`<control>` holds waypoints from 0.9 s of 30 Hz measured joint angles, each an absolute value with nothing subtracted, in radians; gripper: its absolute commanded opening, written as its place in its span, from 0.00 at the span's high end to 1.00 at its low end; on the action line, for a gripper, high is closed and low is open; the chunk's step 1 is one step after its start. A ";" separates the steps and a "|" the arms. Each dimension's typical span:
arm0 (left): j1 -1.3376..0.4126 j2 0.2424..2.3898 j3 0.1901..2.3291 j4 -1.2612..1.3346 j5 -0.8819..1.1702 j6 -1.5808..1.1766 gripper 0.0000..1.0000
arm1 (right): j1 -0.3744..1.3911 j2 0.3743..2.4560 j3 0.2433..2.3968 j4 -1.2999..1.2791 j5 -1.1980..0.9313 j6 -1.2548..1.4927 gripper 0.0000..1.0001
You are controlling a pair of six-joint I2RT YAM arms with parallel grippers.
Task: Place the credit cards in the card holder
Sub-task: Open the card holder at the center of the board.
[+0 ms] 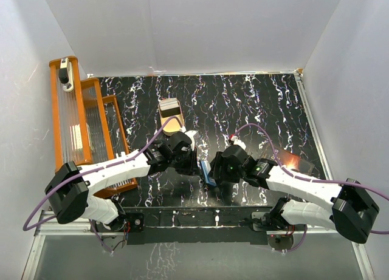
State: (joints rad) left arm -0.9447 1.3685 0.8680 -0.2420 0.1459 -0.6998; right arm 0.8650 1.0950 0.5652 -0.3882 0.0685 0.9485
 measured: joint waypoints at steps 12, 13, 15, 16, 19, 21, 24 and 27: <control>-0.945 1.368 0.868 -0.242 0.146 -0.700 1.00 | 0.865 1.095 0.565 -0.389 0.067 0.948 0.34; -0.945 1.369 0.868 -0.242 0.146 -0.699 1.00 | 0.865 1.095 0.565 -0.388 0.064 0.947 0.34; -0.945 1.368 0.868 -0.242 0.146 -0.699 1.00 | 0.865 1.099 0.565 -0.387 0.059 0.946 0.34; -0.945 1.368 0.868 -0.242 0.146 -0.699 1.00 | 0.865 1.103 0.565 -0.385 0.056 0.945 0.34; -0.945 1.368 0.868 -0.243 0.146 -0.699 1.00 | 0.865 1.115 0.565 -0.384 0.053 0.944 0.34; -0.945 1.368 0.868 -0.243 0.146 -0.699 1.00 | 0.865 1.119 0.565 -0.384 0.053 0.944 0.35; -0.945 1.368 0.868 -0.243 0.146 -0.699 1.00 | 0.865 1.121 0.565 -0.383 0.053 0.944 0.37; -0.945 1.368 0.868 -0.244 0.146 -0.699 1.00 | 0.865 1.121 0.565 -0.384 0.054 0.944 0.39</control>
State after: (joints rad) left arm -0.9447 1.3682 0.8677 -0.2436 0.1459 -0.6991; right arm 0.8650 1.1213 0.5652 -0.3836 0.0536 0.9436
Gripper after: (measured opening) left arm 0.036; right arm 0.630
